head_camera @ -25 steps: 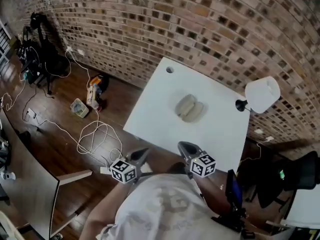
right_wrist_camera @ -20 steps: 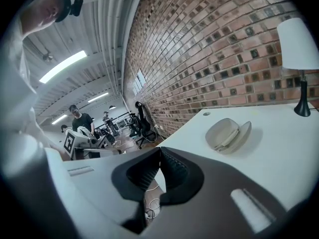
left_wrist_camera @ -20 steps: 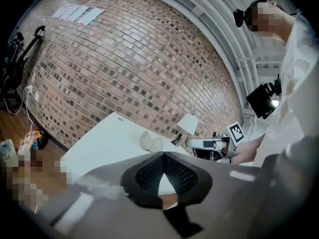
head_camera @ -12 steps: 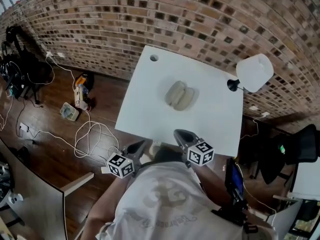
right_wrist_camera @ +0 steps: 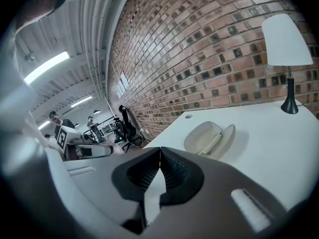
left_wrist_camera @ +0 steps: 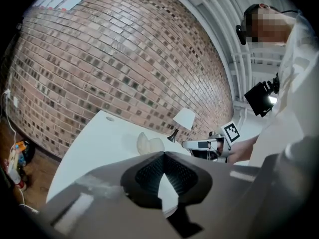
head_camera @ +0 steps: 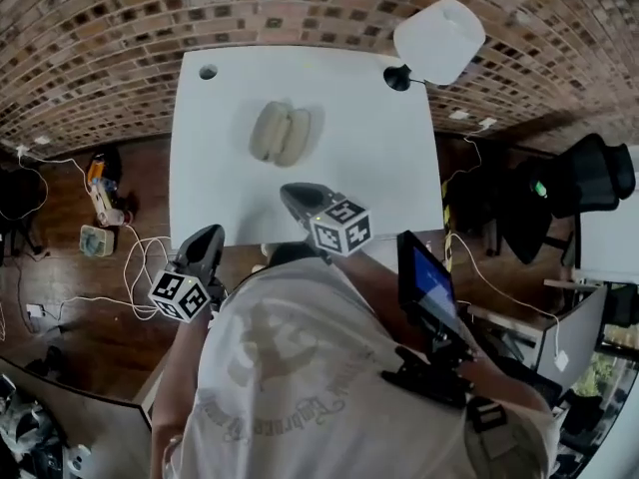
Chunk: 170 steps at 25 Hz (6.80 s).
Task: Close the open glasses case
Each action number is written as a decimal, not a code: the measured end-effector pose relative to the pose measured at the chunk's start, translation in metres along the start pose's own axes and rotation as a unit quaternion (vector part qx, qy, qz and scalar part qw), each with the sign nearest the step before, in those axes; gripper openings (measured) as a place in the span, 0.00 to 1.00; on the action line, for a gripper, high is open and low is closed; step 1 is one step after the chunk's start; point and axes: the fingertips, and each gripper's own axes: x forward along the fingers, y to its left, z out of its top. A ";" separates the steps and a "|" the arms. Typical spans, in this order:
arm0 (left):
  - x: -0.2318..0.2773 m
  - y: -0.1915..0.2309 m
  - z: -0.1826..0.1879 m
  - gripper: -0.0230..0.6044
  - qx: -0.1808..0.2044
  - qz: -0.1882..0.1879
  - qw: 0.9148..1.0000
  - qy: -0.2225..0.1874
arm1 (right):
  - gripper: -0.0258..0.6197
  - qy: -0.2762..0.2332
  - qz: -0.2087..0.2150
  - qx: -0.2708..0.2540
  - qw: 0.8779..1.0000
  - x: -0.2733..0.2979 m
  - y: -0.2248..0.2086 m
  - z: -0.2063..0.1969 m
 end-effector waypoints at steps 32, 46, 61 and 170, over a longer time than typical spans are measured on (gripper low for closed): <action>0.131 0.022 0.009 0.04 -0.027 -0.063 0.994 0.088 | 0.05 0.001 -0.094 0.095 0.991 0.012 -0.132 0.023; 0.148 0.012 -0.004 0.04 -0.039 -0.096 0.987 0.120 | 0.46 0.070 -0.177 0.251 0.949 0.039 -0.181 -0.021; 0.148 0.002 0.005 0.04 -0.027 -0.105 0.987 0.116 | 0.21 0.067 -0.155 0.245 0.955 0.021 -0.185 -0.016; 0.168 -0.190 -0.054 0.04 0.054 0.046 0.997 0.029 | 0.05 0.015 0.123 -0.063 0.990 -0.170 -0.110 -0.037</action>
